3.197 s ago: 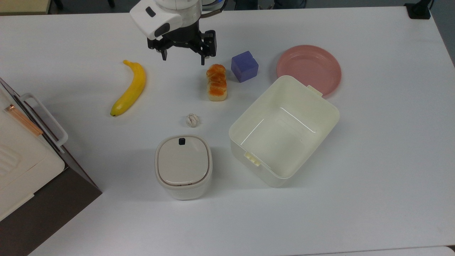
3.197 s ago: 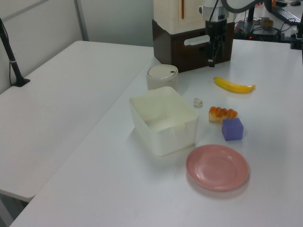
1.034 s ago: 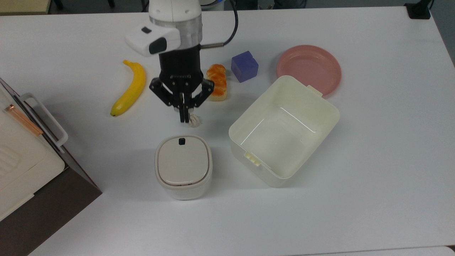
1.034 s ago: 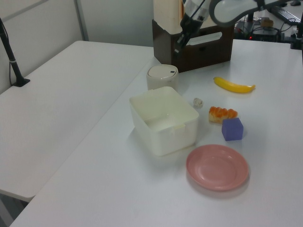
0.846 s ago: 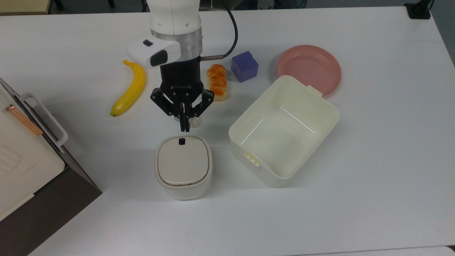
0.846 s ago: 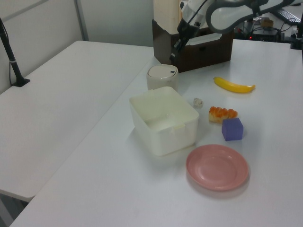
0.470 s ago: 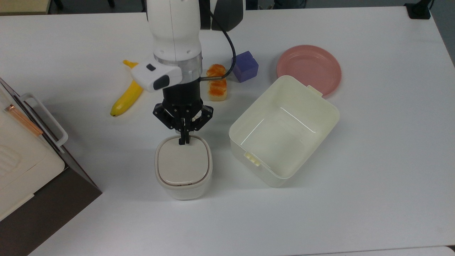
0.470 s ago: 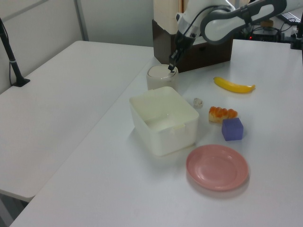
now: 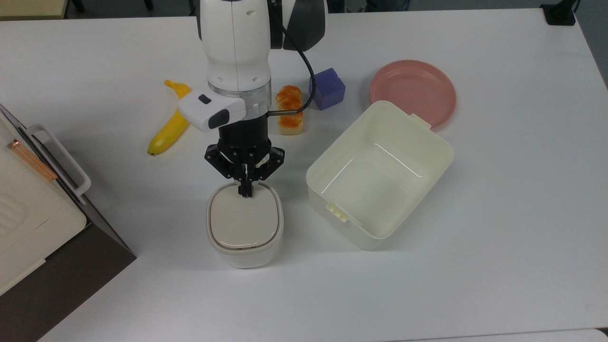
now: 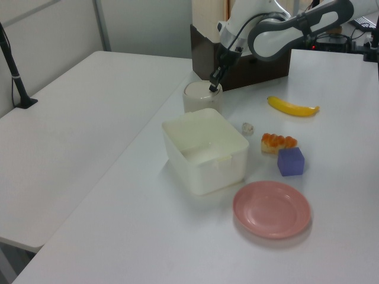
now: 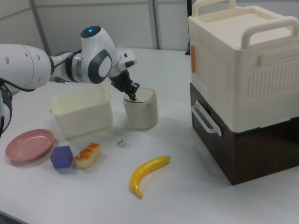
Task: Open the trash can
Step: 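Close the gripper on the lid and lift it open, then release the lid and raise the gripper away from the can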
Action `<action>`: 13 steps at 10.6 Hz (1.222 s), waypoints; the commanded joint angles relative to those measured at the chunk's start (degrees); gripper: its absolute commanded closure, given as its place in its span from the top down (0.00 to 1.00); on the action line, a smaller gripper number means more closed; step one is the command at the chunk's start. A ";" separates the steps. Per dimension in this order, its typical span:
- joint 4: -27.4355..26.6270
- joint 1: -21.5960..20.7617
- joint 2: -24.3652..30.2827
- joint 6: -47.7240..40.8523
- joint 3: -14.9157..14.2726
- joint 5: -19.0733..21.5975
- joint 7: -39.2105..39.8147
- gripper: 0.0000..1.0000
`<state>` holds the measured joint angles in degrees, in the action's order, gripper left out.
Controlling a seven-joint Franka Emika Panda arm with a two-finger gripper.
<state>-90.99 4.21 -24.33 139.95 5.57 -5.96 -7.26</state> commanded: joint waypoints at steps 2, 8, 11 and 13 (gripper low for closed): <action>-0.15 -0.52 9.63 -18.16 -0.04 -0.37 -0.66 0.11; -0.16 -0.70 14.93 -37.55 -0.04 1.74 1.90 1.00; 0.02 -0.52 15.37 -40.62 -0.12 1.74 1.20 1.00; 0.02 -0.78 15.19 -41.51 -0.04 1.83 1.02 1.00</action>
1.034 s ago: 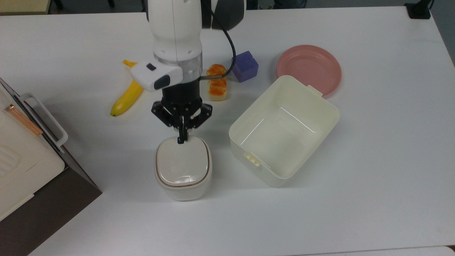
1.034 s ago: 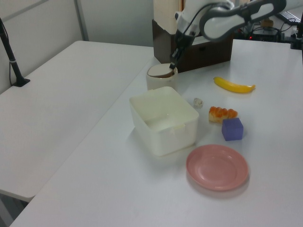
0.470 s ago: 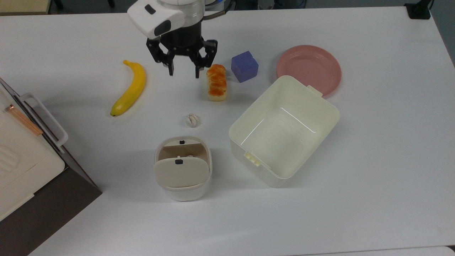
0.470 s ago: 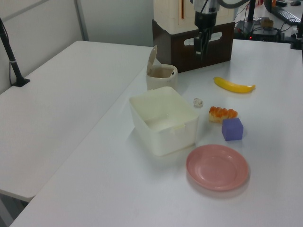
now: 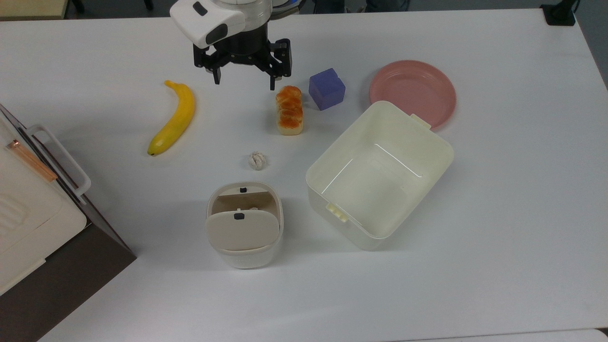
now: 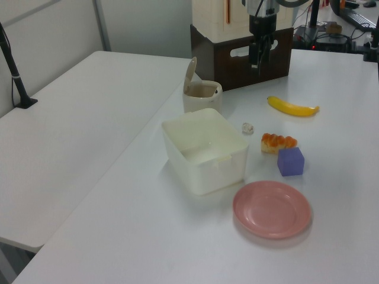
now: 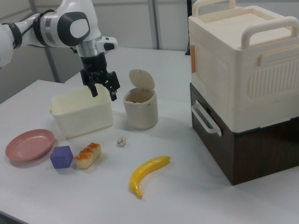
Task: Open the trash can
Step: 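Release the lid and raise the gripper away from the can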
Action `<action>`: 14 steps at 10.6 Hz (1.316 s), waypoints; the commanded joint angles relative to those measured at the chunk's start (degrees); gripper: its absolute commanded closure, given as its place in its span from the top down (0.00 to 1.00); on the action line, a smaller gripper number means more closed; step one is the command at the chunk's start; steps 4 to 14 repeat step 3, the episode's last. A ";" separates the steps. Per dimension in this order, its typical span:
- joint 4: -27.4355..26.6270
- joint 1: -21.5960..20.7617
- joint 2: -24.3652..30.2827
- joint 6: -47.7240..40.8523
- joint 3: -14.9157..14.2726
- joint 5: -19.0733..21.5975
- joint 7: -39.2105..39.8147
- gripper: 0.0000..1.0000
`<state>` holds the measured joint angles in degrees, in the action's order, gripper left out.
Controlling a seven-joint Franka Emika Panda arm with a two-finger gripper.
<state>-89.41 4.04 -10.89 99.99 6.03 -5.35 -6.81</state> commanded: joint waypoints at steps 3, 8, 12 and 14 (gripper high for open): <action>-1.82 -0.61 1.83 -1.64 -0.41 1.31 0.49 1.00; -1.82 -0.61 1.83 -1.64 -0.41 1.31 0.49 1.00; -1.82 -0.61 1.83 -1.64 -0.41 1.31 0.49 1.00; -1.82 -0.61 1.83 -1.64 -0.41 1.31 0.49 1.00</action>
